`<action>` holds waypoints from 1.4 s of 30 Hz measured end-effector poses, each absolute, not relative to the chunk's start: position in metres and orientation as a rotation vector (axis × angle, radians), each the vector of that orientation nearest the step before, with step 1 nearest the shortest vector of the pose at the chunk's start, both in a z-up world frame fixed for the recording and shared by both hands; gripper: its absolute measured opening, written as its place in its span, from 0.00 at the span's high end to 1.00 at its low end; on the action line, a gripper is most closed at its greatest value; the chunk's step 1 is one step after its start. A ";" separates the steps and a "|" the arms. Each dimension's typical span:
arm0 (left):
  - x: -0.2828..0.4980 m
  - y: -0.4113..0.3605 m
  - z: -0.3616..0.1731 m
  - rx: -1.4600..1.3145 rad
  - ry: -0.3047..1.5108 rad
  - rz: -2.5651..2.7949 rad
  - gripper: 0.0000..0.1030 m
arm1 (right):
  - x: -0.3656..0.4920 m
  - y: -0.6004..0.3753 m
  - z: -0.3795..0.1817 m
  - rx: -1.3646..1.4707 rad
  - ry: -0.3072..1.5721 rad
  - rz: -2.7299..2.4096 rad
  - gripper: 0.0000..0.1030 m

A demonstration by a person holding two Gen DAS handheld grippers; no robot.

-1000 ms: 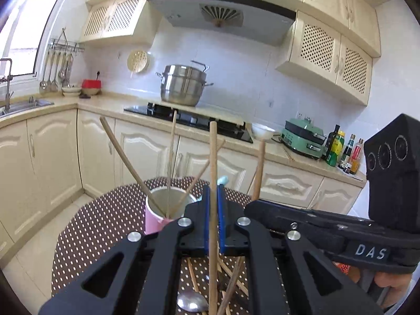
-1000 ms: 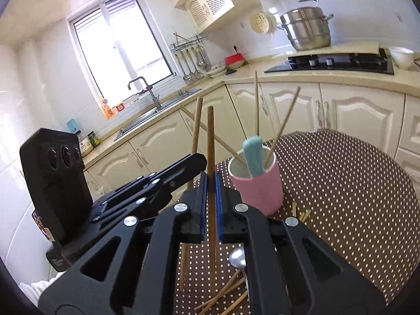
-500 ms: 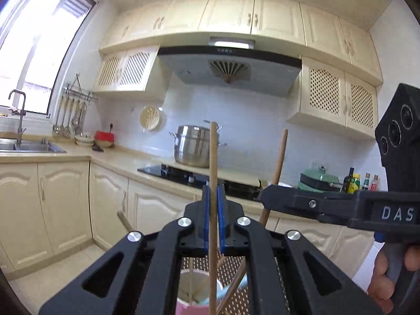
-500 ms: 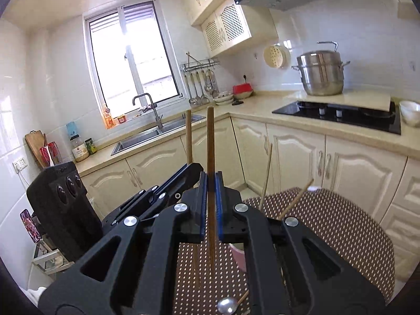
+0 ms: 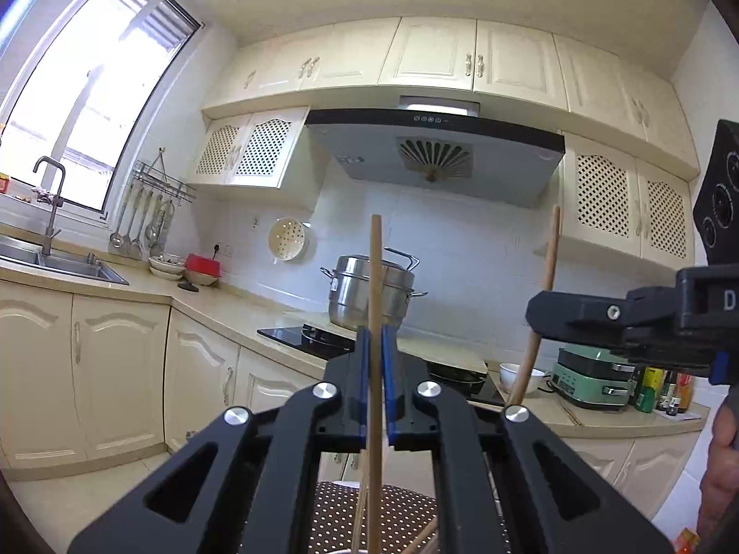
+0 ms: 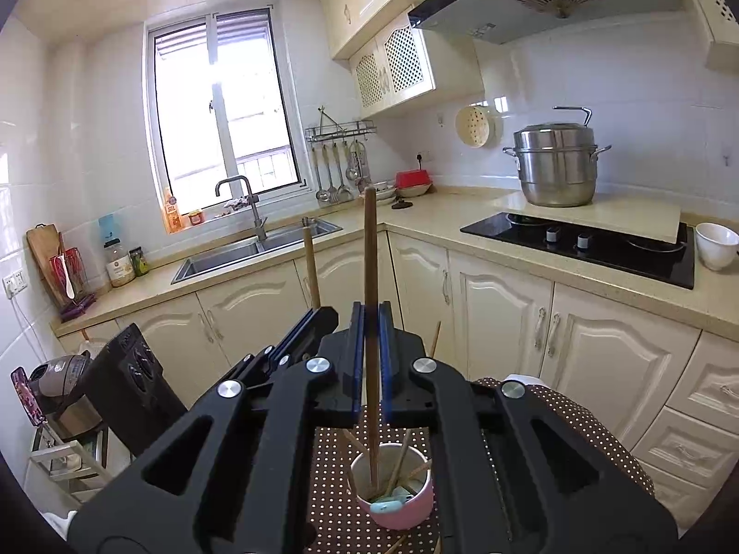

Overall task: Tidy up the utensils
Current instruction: 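Lower the chopsticks into the pink cup and open both tools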

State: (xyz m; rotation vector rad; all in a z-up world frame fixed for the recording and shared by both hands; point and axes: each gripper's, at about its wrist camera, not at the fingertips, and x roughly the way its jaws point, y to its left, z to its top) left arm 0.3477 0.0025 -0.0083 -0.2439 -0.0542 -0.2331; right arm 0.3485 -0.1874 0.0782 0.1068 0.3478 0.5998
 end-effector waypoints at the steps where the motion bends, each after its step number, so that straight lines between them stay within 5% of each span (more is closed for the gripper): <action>1: 0.351 0.001 -0.011 -0.240 -0.051 -0.234 0.95 | 0.351 -0.187 0.075 0.106 0.354 0.601 0.94; 12: 0.359 -0.006 -0.037 -0.208 0.031 -0.237 0.92 | 0.365 -0.180 0.042 0.110 0.435 0.625 0.94; 13: 0.359 -0.004 -0.038 -0.213 0.039 -0.239 0.90 | 0.365 -0.178 0.040 0.108 0.440 0.626 0.94; 15: 0.356 -0.001 -0.038 -0.216 0.048 -0.231 0.66 | 0.364 -0.177 0.038 0.106 0.446 0.624 0.94; 24: 0.338 0.005 -0.033 -0.184 0.101 -0.212 0.54 | 0.358 -0.172 0.033 0.119 0.463 0.604 0.94; 42: 0.307 0.011 -0.024 -0.114 0.223 -0.165 0.49 | 0.344 -0.173 0.024 0.146 0.501 0.557 0.93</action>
